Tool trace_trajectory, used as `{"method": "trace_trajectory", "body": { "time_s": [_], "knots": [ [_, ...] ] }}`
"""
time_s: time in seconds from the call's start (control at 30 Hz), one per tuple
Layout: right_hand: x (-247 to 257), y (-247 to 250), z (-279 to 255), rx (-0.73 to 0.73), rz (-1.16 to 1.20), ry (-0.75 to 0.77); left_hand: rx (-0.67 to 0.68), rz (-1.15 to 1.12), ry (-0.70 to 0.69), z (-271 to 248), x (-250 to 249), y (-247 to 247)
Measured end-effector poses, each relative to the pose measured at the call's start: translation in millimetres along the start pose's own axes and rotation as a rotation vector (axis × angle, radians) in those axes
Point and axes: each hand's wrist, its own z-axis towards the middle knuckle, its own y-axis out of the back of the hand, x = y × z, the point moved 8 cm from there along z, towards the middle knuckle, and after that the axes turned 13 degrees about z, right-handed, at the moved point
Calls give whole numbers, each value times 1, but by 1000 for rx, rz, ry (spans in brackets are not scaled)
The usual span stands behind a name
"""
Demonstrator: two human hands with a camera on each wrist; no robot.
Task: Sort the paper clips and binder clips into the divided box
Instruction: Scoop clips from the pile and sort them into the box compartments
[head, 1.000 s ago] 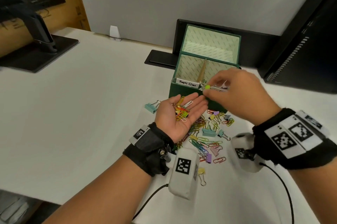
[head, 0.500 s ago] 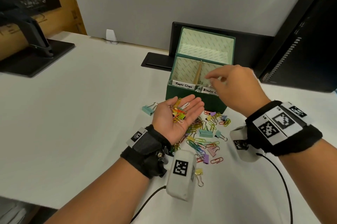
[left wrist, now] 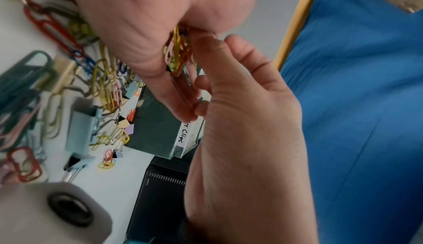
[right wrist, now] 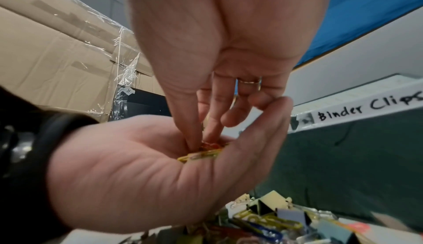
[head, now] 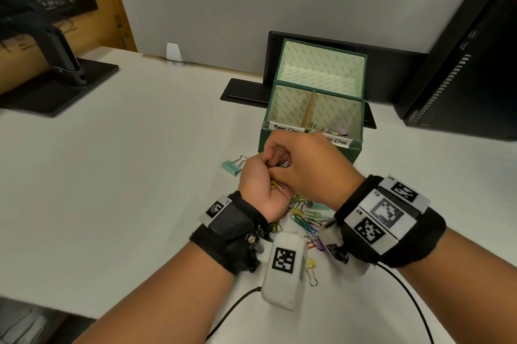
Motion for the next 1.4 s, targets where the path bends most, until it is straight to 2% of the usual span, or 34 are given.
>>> {"method": "trace_trajectory", "body": {
  "time_s": [0.27,0.43,0.53,0.77,0.83,0.93,1.07,1.13,1.23,1.33,1.4],
  "knots": [
    [-4,17,-1,-88,165,-53,154,10,-21,3,-2,-8],
    [-1,6,-2,-19,8,-30,96,23,-4,4,-1,-3],
    [3,2,-1,-46,-57,-16,95,31,3,2,-1,-3],
    [0,16,1,-118,199,-95,166,-34,0,-1,-4,-7],
    [-1,33,0,-186,248,-93,179,-50,20,-2,-4,-11],
    [-6,74,0,-383,292,-55,189,-59,70,-4,-2,-14],
    [-16,119,0,-600,105,-18,180,-46,83,-4,-2,-13],
    [-31,121,4,-560,-17,-60,178,-57,88,-4,-1,-12],
    [-49,100,2,-359,-198,-164,187,-53,89,-6,-2,-13],
    [-23,81,-7,-277,-160,-11,199,-47,69,-6,-3,-14],
    [-2,62,-10,-131,-140,83,213,-63,54,-6,-3,-15]
  ]
}}
